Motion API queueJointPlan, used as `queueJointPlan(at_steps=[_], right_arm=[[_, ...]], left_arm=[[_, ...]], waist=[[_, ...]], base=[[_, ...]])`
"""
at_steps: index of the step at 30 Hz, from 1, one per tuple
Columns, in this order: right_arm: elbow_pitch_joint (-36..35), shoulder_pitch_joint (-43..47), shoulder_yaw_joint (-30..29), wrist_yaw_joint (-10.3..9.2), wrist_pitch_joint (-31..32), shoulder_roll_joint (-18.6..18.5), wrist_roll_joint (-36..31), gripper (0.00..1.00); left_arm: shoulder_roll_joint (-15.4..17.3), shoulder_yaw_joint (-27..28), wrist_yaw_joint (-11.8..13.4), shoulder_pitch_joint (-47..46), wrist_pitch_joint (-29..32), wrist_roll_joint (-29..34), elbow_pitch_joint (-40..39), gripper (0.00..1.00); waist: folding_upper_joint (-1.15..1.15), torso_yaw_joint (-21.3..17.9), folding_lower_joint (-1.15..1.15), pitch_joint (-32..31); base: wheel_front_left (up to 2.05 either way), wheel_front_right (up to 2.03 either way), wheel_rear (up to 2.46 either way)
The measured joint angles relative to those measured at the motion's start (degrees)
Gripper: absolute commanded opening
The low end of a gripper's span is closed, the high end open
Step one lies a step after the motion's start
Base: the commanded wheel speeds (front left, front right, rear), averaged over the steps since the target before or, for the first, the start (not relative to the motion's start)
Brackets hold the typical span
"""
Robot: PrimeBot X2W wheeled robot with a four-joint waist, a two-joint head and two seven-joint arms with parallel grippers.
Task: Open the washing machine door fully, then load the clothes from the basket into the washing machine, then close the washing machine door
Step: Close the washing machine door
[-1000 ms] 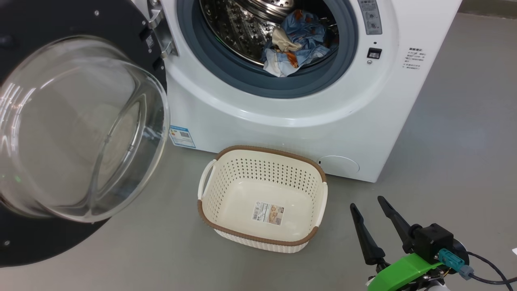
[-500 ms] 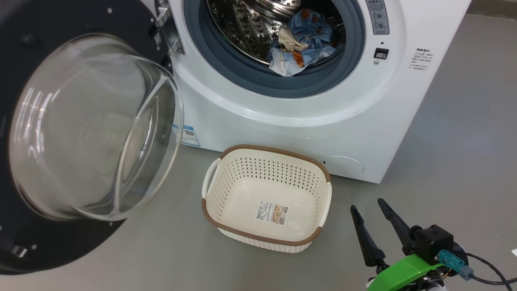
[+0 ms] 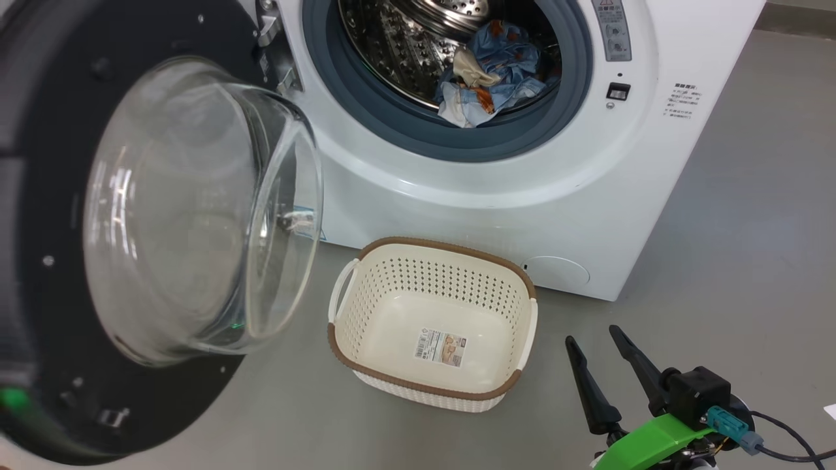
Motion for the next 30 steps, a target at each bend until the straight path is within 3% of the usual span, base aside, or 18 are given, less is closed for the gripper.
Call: queueJointPlan(at_steps=[14,24,30], right_arm=[[1.03,-0.01,1.01,0.0,-0.56,0.0,0.58,1.0],[1.35,-0.01,1.15,0.0,-0.96,0.01,0.82,1.0],[1.35,-0.01,1.08,0.0,-0.97,0.01,0.85,1.0]], left_arm=[[-8.23,-3.87,0.93,8.49,4.5,-2.9,-14.41,0.0],[-11.95,-7.09,0.87,12.07,6.39,-4.23,-20.81,0.0],[-13.29,-10.39,-1.25,12.69,5.49,-5.3,-22.59,0.0]], waist=[[0.0,-2.32,0.0,-1.04],[0.0,-5.39,0.0,-1.46],[0.0,-7.95,0.0,-0.99]], base=[[0.0,0.0,0.0],[0.0,0.0,0.0],[0.0,0.0,0.0]])
